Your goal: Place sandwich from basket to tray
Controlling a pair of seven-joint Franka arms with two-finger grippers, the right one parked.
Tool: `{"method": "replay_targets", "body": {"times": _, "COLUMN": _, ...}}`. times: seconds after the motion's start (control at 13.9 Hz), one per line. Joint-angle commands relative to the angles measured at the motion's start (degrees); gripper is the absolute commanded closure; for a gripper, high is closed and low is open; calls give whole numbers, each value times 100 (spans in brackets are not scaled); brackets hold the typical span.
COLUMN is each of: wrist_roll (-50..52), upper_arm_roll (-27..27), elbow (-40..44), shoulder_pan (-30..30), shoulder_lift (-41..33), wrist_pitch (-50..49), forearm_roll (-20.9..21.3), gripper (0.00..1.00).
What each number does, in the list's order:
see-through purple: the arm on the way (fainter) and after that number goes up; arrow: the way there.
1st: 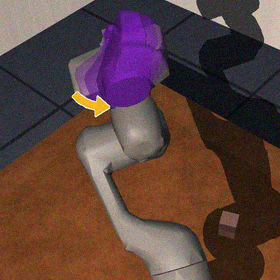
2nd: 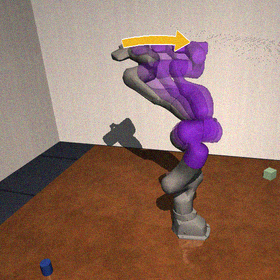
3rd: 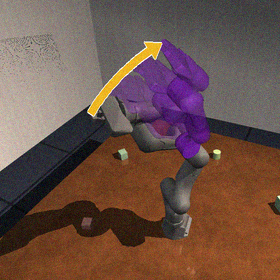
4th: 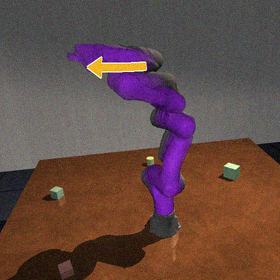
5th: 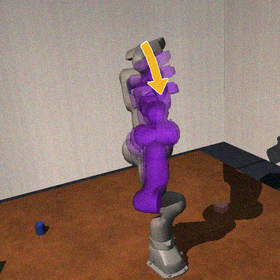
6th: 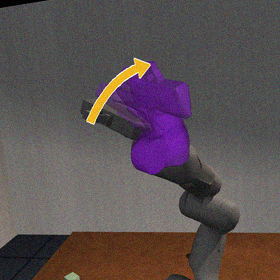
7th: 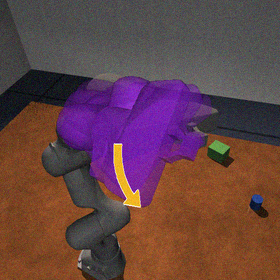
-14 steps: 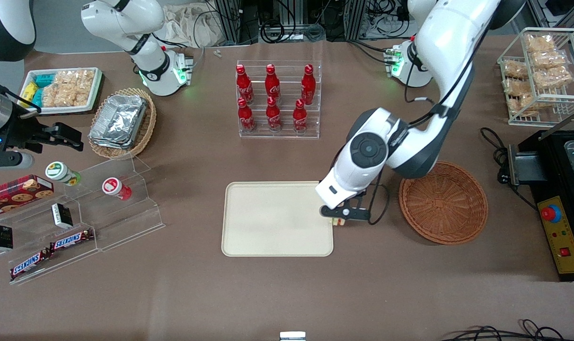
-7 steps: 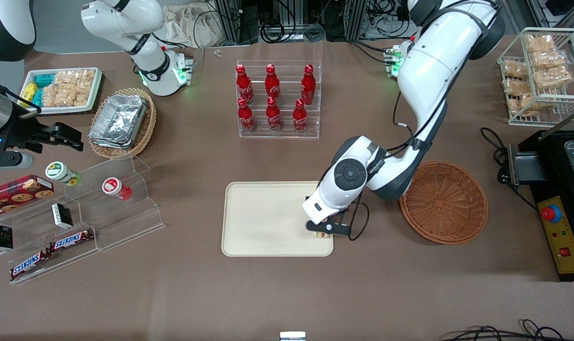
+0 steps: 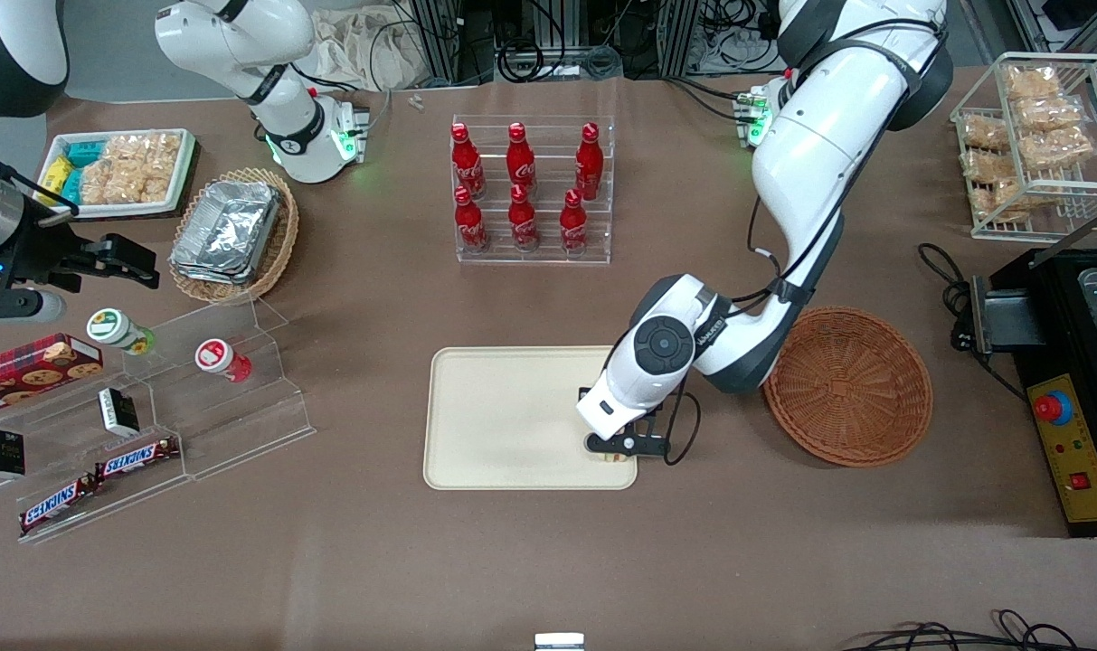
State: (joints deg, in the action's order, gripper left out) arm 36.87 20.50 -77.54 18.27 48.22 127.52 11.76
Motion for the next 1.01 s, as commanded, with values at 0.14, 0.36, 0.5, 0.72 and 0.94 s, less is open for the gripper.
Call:
{"method": "replay_targets", "body": {"times": 0.14, "wrist_roll": 215, "upper_arm_roll": -54, "elbow": 99, "shoulder_pan": 10, "shoulder_lift": -935, "wrist_pitch": -1630, "forearm_roll": 28, "gripper": 1}}
{"method": "replay_targets", "body": {"times": 0.36, "wrist_roll": 198, "upper_arm_roll": -54, "elbow": 99, "shoulder_pan": -279, "shoulder_lift": -1603, "wrist_pitch": -2142, "forearm_roll": 10, "gripper": 1}}
{"method": "replay_targets", "body": {"times": 0.5, "wrist_roll": 110, "upper_arm_roll": -37, "elbow": 73, "shoulder_pan": -595, "shoulder_lift": -1981, "wrist_pitch": -2249, "forearm_roll": -7, "gripper": 1}}
{"method": "replay_targets", "body": {"times": 0.72, "wrist_roll": -335, "upper_arm_roll": -28, "elbow": 38, "shoulder_pan": -1166, "shoulder_lift": -2500, "wrist_pitch": -2599, "forearm_roll": -437, "gripper": 1}}
{"method": "replay_targets", "body": {"times": 0.94, "wrist_roll": -1390, "upper_arm_roll": -28, "elbow": -6, "shoulder_pan": -1764, "shoulder_lift": -2879, "wrist_pitch": -3144, "forearm_roll": -754, "gripper": 1}}
